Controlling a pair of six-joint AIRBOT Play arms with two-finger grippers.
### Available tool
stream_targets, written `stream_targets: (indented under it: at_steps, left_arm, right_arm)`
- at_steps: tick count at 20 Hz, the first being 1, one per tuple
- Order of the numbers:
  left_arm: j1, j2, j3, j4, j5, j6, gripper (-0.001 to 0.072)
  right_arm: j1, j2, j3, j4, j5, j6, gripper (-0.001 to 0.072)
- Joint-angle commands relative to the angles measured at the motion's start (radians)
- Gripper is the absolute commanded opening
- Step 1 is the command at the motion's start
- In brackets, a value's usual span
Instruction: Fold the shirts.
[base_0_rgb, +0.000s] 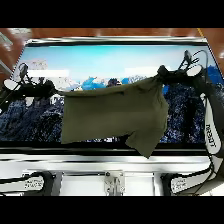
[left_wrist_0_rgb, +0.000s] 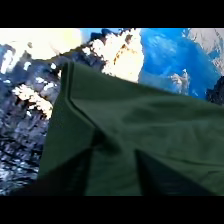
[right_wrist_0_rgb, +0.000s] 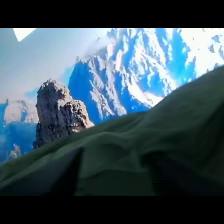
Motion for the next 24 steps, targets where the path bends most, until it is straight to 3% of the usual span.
stream_targets:
  at_steps: [1,3,5,6,8,11,15,18,24]
  left_arm:
    - [0.04,-0.048,0.042,-0.034,-0.154,0.013,0.0675]
    - [0.121,-0.047,0.131,0.056,-0.415,0.051,0.0674]
    - [0.212,-0.036,0.183,0.192,-0.666,0.056,0.0659]
    - [0.253,-0.021,0.169,0.238,-0.759,0.063,0.0658]
    - [0.328,0.036,0.055,0.227,-0.839,0.16,0.0659]
    - [0.38,0.144,-0.271,0.175,-0.7,0.19,0.0659]
    - [0.362,0.167,-0.597,-0.042,-0.469,0.294,0.0659]
    - [0.343,0.166,-0.662,-0.08,-0.372,0.294,0.0659]
    - [0.222,0.117,-0.661,-0.157,-0.323,0.311,0.0659]
  right_arm:
    - [-0.012,-0.024,0.012,0.037,0.041,-0.087,0.0693]
    - [-0.076,0.051,0.045,-0.011,0.171,-0.166,0.0693]
    - [-0.157,0.141,0.066,-0.206,0.359,-0.176,0.0693]
    - [-0.208,0.182,0.066,-0.319,0.476,-0.165,0.0692]
    - [-0.32,0.222,0.052,-0.423,0.671,-0.17,0.0692]
    - [-0.487,0.255,-0.046,-0.29,0.801,-0.192,0.0692]
    - [-0.554,0.293,-0.151,-0.106,0.765,-0.214,0.0692]
    - [-0.528,0.292,-0.152,-0.105,0.76,-0.224,0.0692]
    - [-0.507,0.292,-0.152,-0.122,0.732,-0.232,0.0692]
